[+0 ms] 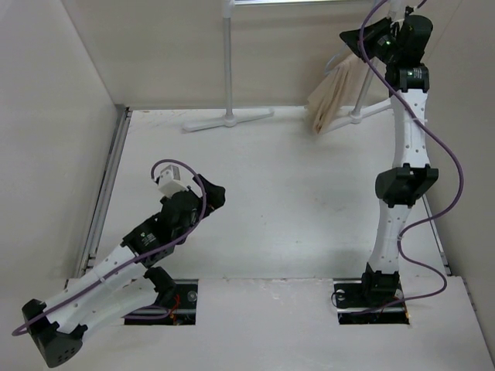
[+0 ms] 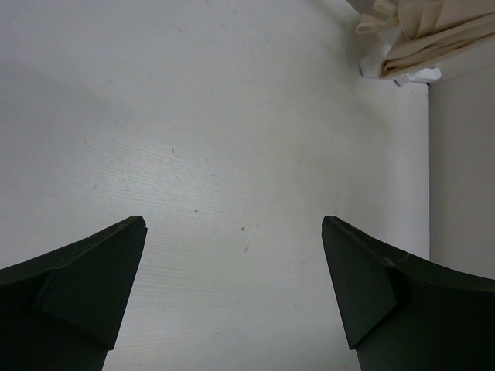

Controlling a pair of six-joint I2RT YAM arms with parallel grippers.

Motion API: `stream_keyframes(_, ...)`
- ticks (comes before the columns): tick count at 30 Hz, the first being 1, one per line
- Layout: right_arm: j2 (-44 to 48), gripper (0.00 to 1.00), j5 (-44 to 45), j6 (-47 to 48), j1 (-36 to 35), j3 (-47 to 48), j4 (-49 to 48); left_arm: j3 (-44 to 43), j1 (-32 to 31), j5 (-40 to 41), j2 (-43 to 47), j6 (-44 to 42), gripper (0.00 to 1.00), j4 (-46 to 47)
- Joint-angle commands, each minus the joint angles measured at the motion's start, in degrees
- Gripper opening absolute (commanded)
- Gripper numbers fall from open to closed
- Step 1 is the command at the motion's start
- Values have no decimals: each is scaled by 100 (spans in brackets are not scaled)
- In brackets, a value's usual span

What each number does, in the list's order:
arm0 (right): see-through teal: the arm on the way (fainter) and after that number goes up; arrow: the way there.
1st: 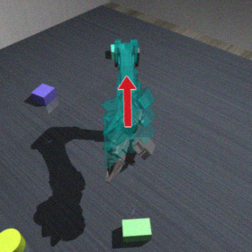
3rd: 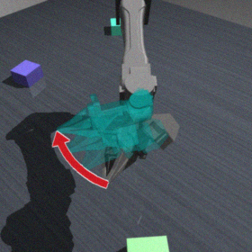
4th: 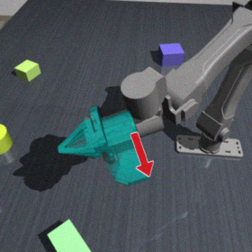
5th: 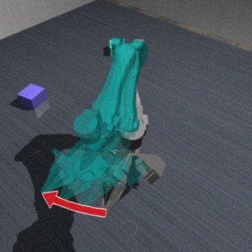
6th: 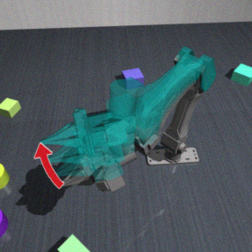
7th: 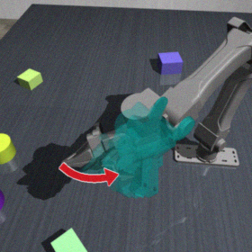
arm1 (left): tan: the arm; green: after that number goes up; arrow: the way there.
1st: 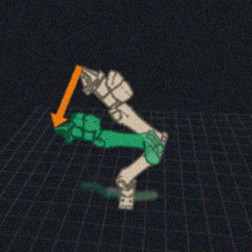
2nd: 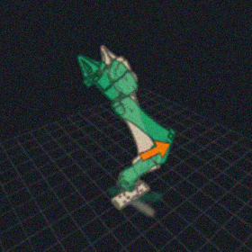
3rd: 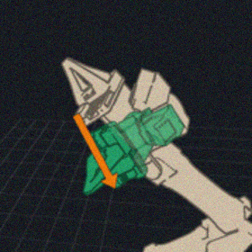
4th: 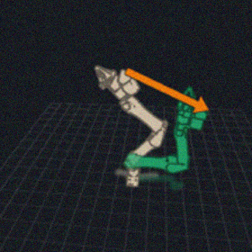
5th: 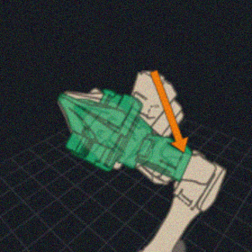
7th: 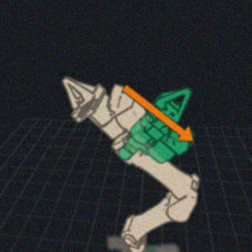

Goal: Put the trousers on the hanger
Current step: Hang the hanger with trousers onto the clothesline

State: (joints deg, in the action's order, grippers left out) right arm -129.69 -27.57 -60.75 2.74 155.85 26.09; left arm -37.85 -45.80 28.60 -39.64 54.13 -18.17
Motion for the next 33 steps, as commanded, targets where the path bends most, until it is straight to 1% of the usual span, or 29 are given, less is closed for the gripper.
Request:
stream_keyframes(1,32,0,-11,151,143,411,-237,102,-38,14,-53,54,100,332)
stream_keyframes(4,-39,0,103,484,117,411,115,111,-65,14,-105,54,100,385)
stream_keyframes(9,-136,0,217,775,99,402,502,146,-65,31,-106,63,100,411)
stream_keyframes(13,48,0,454,1030,12,262,739,172,-65,32,-114,115,100,411)
stream_keyframes(14,145,3,524,1065,-15,148,749,172,-65,32,-132,124,100,420)
stream_keyframes(15,293,8,594,1091,-50,-35,723,164,-65,32,-149,124,100,420)
stream_keyframes(16,460,14,673,1135,-85,-263,653,163,-65,32,-167,124,100,420)
stream_keyframes(17,662,24,770,1197,-137,-535,548,155,-65,32,-176,124,100,420)
stream_keyframes(19,1180,46,989,1302,-199,-1273,232,146,-65,40,-167,124,100,420)
stream_keyframes(21,1838,66,1253,1338,-243,-2300,-242,146,-47,75,-123,116,100,368)
stream_keyframes(23,2602,81,1394,1312,-252,-3546,-891,137,14,84,-79,107,100,280)
stream_keyframes(25,3140,91,1439,1285,-252,-4374,-1227,111,49,93,-44,80,100,174)
stream_keyframes(26,3395,100,1465,1276,-252,-4762,-1324,93,67,93,-35,80,100,113)
stream_keyframes(30,4406,100,1527,1434,-331,-6177,-1475,41,137,50,-61,19,100,-63)
stream_keyframes(33,5311,100,1894,1680,-524,-7355,-1580,5,172,-65,-114,-16,100,-90)
